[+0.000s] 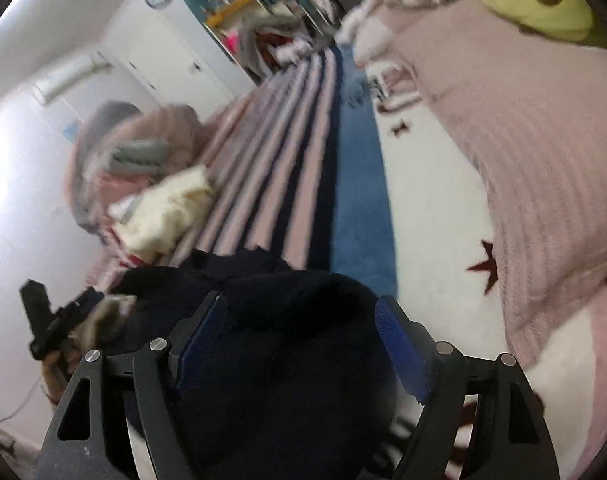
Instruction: Fold small clothes
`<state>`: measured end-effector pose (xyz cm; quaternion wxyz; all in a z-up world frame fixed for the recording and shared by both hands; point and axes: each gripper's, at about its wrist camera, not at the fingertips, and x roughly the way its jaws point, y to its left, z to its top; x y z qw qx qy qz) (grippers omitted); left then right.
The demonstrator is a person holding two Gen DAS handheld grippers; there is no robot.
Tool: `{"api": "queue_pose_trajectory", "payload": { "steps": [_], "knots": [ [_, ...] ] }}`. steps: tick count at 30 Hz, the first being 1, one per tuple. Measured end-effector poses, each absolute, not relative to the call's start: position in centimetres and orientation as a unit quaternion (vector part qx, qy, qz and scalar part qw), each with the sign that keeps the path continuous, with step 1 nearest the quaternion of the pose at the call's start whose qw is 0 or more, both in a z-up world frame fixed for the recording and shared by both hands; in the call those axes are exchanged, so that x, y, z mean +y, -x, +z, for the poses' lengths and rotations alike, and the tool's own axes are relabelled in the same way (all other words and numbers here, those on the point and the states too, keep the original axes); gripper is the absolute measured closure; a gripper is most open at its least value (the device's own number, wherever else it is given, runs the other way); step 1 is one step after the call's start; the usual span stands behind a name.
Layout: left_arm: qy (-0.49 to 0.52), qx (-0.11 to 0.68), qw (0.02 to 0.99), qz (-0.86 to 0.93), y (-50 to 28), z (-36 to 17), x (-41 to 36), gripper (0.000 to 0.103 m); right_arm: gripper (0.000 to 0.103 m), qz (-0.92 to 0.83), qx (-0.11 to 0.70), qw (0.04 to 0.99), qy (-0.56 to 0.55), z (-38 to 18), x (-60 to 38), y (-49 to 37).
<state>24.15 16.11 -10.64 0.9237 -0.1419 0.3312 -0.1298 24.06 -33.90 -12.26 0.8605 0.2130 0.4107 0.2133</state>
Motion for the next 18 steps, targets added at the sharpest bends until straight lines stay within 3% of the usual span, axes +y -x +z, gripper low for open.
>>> {"api": "queue_pose_trajectory", "payload": {
  "steps": [2,4,6,13,18],
  "knots": [
    [0.141,0.331,0.920,-0.155,-23.2,-10.1,15.1,0.030,0.041,0.241,0.401,0.859,-0.209,-11.3,-33.2,-22.8],
    [0.151,0.339,0.911,-0.181,-23.0,-10.3,14.0,0.030,0.071,0.279,0.393,0.852,-0.204,-11.0,-31.5,-22.1],
    [0.158,0.353,0.901,-0.194,-23.6,-11.1,12.7,0.030,0.094,0.320,0.402,0.832,-0.210,-11.6,-29.4,-22.4],
    [0.155,0.393,0.886,-0.192,-25.2,-14.8,10.6,0.030,0.095,0.335,0.491,0.790,-0.148,-16.7,-23.6,-25.1],
    [0.153,0.412,0.886,-0.147,-25.8,-17.3,12.2,0.030,0.097,0.250,0.460,0.843,-0.126,-16.9,-25.3,-28.1]
  ]
}}
